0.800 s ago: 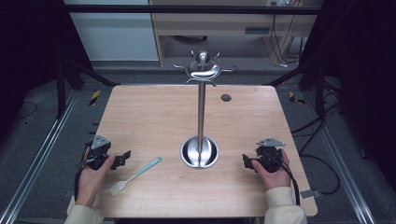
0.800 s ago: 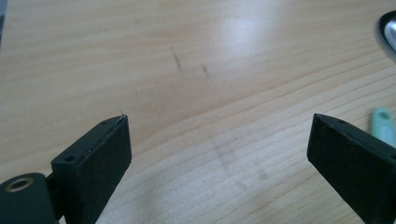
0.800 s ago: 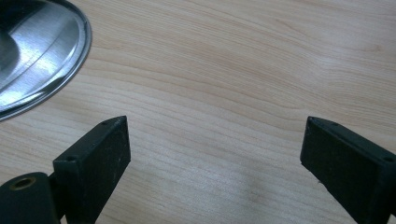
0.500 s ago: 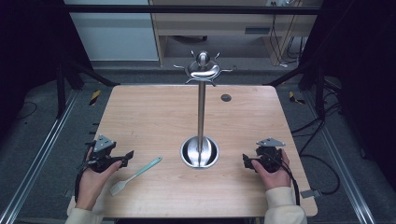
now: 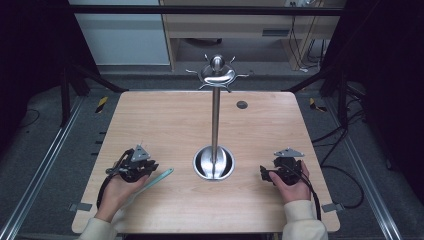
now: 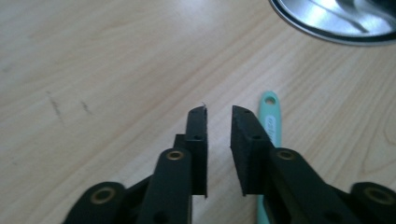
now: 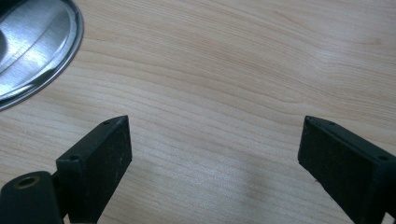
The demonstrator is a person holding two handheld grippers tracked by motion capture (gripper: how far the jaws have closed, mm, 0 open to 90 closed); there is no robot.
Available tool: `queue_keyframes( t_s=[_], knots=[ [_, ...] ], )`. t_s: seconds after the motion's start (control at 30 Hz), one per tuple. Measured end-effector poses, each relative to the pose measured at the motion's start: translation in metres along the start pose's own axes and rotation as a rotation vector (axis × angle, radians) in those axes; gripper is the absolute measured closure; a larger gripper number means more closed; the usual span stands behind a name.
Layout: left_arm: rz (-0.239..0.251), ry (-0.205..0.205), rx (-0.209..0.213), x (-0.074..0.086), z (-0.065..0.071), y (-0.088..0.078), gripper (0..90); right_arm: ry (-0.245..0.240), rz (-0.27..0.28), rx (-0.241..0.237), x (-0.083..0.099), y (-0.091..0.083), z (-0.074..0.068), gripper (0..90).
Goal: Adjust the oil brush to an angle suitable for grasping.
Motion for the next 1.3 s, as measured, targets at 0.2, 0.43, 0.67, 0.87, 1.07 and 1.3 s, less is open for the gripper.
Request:
queue_keyframes(
  t_s=[0.2, 0.43, 0.67, 0.87, 1.07, 1.3],
  knots=[
    [-0.029, -0.012, 0.036, 0.004, 0.006, 0.005, 90.0, 0.000, 0.001, -0.002, 0.000, 0.000, 0.000, 10.4],
    [-0.045, 0.001, 0.056, 0.004, 0.012, 0.012, 90.0, 0.000, 0.000, -0.004, 0.000, 0.000, -0.001, 10.4],
    [-0.057, 0.004, 0.060, 0.005, 0.015, 0.015, 90.0, 0.000, -0.001, -0.001, 0.000, 0.000, -0.001, 10.4],
    [-0.070, 0.002, 0.071, 0.007, 0.016, 0.019, 90.0, -0.001, -0.002, -0.004, 0.000, 0.001, -0.001, 10.4],
    [-0.072, 0.013, 0.094, 0.006, 0.021, 0.019, 90.0, 0.000, -0.001, -0.002, 0.000, 0.000, -0.001, 10.4],
    [-0.080, 0.034, 0.113, 0.005, 0.028, 0.018, 90.0, -0.001, 0.000, -0.005, 0.000, 0.000, 0.000, 10.4]
  ],
)
Point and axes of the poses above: each handheld gripper's, and its own axes: y roughly forward along the jaws, x roughly out of its underside, z roughly to its right, the point moved 9 cm from there along y, roughly forward along the jaws, and after that the axes turned 10 degrees about y, right-handed, at the moved point
